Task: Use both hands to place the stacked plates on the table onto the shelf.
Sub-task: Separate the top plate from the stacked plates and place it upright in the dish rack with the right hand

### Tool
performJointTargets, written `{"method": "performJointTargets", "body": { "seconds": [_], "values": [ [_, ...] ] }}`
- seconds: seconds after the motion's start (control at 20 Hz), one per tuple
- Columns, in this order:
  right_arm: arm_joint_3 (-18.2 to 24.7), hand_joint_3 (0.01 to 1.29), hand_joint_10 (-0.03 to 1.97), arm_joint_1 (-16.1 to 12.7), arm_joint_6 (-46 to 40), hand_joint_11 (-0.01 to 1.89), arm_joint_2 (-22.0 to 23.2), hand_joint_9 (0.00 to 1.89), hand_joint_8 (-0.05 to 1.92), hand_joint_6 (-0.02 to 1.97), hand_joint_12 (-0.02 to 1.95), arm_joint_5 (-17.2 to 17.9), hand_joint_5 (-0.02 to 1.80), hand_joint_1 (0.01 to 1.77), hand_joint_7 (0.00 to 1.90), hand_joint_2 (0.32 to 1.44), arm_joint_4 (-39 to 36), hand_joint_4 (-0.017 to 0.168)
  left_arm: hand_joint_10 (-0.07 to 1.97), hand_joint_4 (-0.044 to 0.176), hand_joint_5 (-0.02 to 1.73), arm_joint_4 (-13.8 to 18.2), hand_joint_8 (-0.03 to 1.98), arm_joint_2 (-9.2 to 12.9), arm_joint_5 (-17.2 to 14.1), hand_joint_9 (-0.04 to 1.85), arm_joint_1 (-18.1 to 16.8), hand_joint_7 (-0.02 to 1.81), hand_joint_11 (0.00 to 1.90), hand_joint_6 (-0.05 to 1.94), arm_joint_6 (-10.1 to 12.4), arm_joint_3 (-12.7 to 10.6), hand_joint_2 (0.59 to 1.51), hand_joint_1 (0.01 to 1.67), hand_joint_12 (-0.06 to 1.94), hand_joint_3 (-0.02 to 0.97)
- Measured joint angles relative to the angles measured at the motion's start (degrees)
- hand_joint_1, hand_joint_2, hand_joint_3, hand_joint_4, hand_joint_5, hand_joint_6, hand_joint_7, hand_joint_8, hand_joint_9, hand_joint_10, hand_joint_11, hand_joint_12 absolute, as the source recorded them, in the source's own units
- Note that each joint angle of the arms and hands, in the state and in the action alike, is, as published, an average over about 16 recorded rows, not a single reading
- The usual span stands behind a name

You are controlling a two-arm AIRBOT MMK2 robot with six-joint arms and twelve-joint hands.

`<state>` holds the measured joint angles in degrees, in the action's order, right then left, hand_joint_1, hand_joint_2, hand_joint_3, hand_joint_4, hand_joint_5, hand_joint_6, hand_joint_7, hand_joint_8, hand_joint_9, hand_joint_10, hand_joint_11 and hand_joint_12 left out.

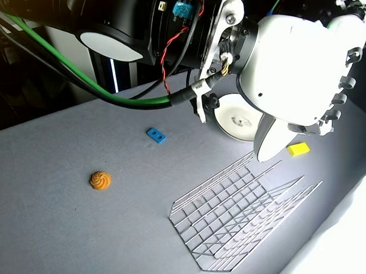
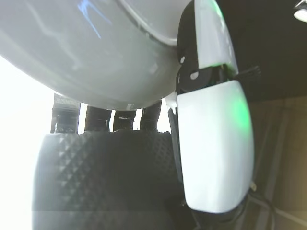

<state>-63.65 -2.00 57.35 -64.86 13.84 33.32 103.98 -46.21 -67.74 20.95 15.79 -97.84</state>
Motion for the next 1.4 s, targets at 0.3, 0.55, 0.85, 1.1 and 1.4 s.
{"method": "performJointTargets", "body": {
  "seconds": [0.3,0.55,0.85,1.1,1.4],
  "values": [
    [-1.9,0.02,-0.01,0.1,0.0,0.87,0.8,1.32,0.73,0.87,1.05,-1.3,0.99,1.22,1.14,0.97,1.0,0.013,0.01,-0.002,0.02,0.8,-0.01,-0.4,-0.2,0.02,0.0,0.02,0.02,0.01,-0.8,1.4,1.095,0.01,-0.01,0.023],
    [-3.9,0.02,-0.01,0.4,0.0,0.86,1.6,1.32,0.74,0.87,1.07,-3.4,0.99,1.22,1.13,0.97,0.1,0.015,0.01,-0.002,0.02,1.4,-0.01,-1.1,-0.4,0.02,0.6,0.02,0.02,0.01,-1.2,2.7,1.095,0.01,-0.01,0.023],
    [-6.4,0.02,-0.01,0.7,-0.4,0.85,2.2,1.32,0.73,0.87,1.09,-6.0,1.00,1.22,1.13,0.97,-0.7,0.018,0.01,-0.002,0.02,1.3,-0.01,-2.5,0.2,0.02,3.1,0.01,0.02,0.01,-1.9,3.9,1.097,0.01,-0.01,0.023],
    [-9.0,0.02,-0.01,0.8,-0.7,0.85,2.0,1.32,0.70,0.86,1.10,-8.9,1.01,1.22,1.13,0.97,-1.0,0.018,0.01,-0.002,0.02,0.0,-0.01,-4.1,1.3,0.02,7.1,0.01,0.02,0.01,-3.2,4.6,1.100,0.01,-0.01,0.023],
    [-11.8,0.02,-0.01,0.7,-1.0,0.85,1.1,1.32,0.67,0.85,1.09,-13.1,1.01,1.23,1.14,0.97,-1.3,0.018,0.01,-0.001,0.02,-2.5,-0.01,-6.2,3.3,0.02,12.7,0.02,0.02,0.01,-4.9,4.2,1.105,0.01,-0.01,0.023]
  ]
}}
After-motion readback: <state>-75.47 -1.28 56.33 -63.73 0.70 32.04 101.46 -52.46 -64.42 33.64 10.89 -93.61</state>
